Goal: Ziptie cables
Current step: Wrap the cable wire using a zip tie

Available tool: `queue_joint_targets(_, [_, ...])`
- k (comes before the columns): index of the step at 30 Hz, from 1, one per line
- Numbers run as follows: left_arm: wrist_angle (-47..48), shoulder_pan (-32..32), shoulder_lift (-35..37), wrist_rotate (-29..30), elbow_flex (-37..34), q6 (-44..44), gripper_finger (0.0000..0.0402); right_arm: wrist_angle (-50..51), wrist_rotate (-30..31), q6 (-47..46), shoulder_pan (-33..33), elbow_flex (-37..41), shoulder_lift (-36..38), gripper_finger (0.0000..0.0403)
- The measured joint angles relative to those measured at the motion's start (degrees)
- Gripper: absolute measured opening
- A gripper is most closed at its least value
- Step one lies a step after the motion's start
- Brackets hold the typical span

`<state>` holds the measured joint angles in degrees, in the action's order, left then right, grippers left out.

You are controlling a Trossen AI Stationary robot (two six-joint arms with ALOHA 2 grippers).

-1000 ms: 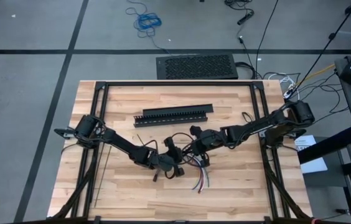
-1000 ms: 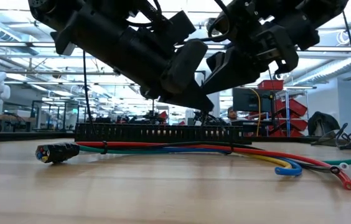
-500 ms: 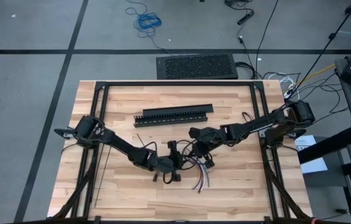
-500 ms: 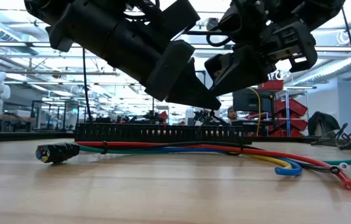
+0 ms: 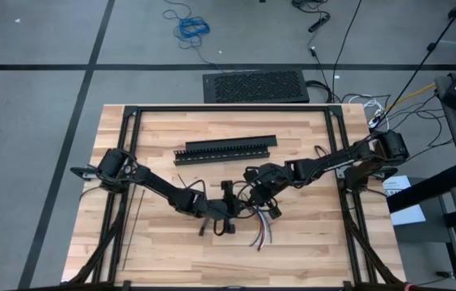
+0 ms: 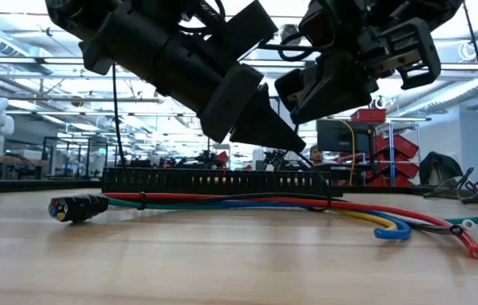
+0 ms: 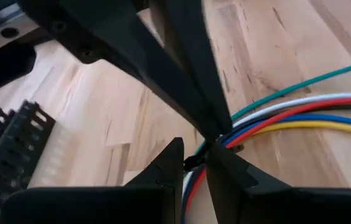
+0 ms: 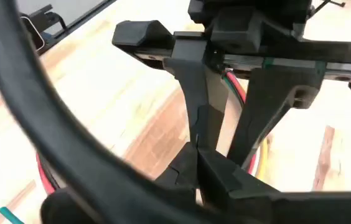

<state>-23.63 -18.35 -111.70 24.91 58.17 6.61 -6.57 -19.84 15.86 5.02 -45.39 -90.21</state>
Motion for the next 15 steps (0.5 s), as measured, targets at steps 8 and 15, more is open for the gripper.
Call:
queue_joint_targets(8, [0.69, -0.04, 0.02, -1.28, 0.00, 11.53, 0.0063, 0.64, -2.79, -0.16, -0.96, -0.09, 0.00, 0.0000])
queue_joint_targets(15, [1.29, 0.67, 0.02, -4.29, 0.00, 13.39, 0.0013, 1.13, -2.91, -0.37, -0.98, -0.09, -0.02, 0.0000])
